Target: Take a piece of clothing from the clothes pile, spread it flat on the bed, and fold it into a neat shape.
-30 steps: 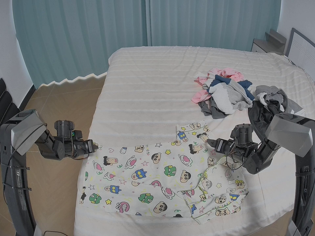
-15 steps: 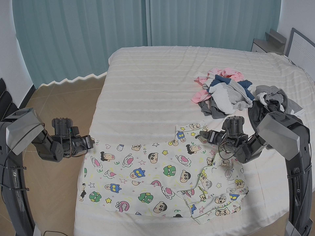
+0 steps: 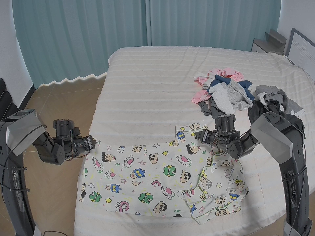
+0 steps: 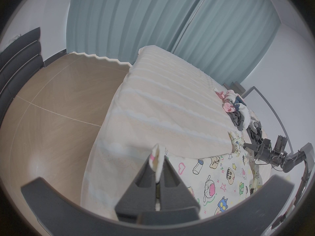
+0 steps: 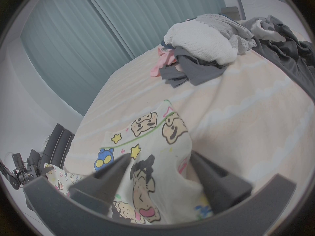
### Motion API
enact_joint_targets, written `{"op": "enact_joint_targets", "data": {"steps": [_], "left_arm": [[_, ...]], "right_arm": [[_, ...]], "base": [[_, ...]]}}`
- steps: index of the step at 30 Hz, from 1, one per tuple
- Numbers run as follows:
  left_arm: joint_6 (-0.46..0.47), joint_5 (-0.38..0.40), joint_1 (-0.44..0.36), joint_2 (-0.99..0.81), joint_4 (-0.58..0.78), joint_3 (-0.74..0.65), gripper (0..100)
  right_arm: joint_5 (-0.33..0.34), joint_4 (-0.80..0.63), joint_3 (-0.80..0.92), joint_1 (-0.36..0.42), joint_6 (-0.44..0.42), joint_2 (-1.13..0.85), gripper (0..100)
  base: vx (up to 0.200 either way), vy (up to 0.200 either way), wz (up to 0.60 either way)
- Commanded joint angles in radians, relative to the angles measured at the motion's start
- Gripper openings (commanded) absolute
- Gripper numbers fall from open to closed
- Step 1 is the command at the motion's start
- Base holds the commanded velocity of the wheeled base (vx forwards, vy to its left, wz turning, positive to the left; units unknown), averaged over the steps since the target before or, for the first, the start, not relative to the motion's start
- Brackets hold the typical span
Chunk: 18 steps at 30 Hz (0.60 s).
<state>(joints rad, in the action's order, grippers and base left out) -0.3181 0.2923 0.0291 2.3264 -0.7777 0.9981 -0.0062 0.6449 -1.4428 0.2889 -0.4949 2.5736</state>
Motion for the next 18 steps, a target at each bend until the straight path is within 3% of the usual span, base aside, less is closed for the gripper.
{"op": "enact_joint_targets", "data": {"steps": [1, 7, 10, 18], "left_arm": [[-0.001, 0.001, -0.002, -0.004, 0.0, -0.003, 0], [0.001, -0.018, -0.002, -0.015, -0.008, -0.009, 0], [0.001, -0.058, 0.0, -0.028, -0.038, -0.022, 0], [0.005, -0.134, -0.002, -0.041, -0.132, -0.032, 0]], "right_arm": [[0.0, 0.001, 0.012, 0.004, -0.004, 0.007, 0], [-0.001, 0.019, 0.012, -0.004, -0.036, -0.001, 0], [-0.003, 0.07, 0.033, -0.014, -0.094, -0.046, 0], [0.006, 0.167, 0.116, -0.031, -0.116, -0.124, 0]], "base": [[0.0, 0.0, 0.0], [0.0, 0.0, 0.0], [0.0, 0.0, 0.0], [0.0, 0.0, 0.0]]}}
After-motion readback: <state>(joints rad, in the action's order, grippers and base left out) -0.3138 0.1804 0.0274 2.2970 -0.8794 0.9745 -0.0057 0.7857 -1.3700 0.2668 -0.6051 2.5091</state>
